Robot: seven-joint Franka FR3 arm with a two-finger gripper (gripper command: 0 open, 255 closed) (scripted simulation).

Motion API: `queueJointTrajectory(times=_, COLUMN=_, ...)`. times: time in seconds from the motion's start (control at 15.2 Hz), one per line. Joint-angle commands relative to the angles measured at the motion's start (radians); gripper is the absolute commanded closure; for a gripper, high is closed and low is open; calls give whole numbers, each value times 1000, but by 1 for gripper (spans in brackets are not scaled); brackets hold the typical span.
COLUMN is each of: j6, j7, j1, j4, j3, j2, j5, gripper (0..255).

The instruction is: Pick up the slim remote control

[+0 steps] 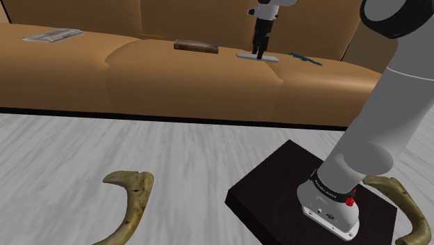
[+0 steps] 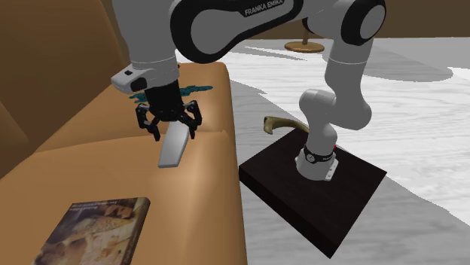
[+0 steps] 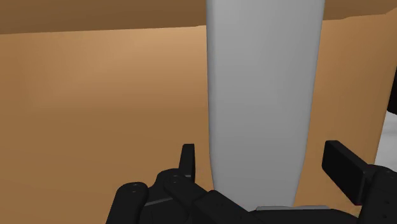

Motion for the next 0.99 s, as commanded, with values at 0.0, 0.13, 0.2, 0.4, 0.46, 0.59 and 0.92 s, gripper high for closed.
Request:
queueJointTrajectory(times=0.0, j6=13, j7=-1, j1=0, j4=-13, j3=0, j2=0, j5=0, gripper=0)
queueJointTrajectory(times=0.13, j6=9, j7=-2, j1=-1, j4=-8, j3=-1, j2=1, j5=1, gripper=255)
queueJointTrajectory(times=0.2, j6=9, j7=-2, j1=-1, j4=-8, j3=-1, j2=1, j5=0, gripper=255)
queueJointTrajectory(times=0.4, j6=9, j7=-2, j1=-1, j4=-9, j3=-1, j2=0, j5=0, gripper=255)
queueJointTrajectory(times=0.46, j6=9, j7=-3, j1=-1, j4=-8, j3=-1, j2=1, j5=0, gripper=255)
queueJointTrajectory(times=0.59, j6=9, j7=-2, j1=-1, j4=-9, j3=-1, j2=0, j5=0, gripper=255)
queueJointTrajectory(times=0.92, j6=-41, j7=-1, j1=-2, j4=43, j3=-1, j2=2, j5=0, gripper=255)
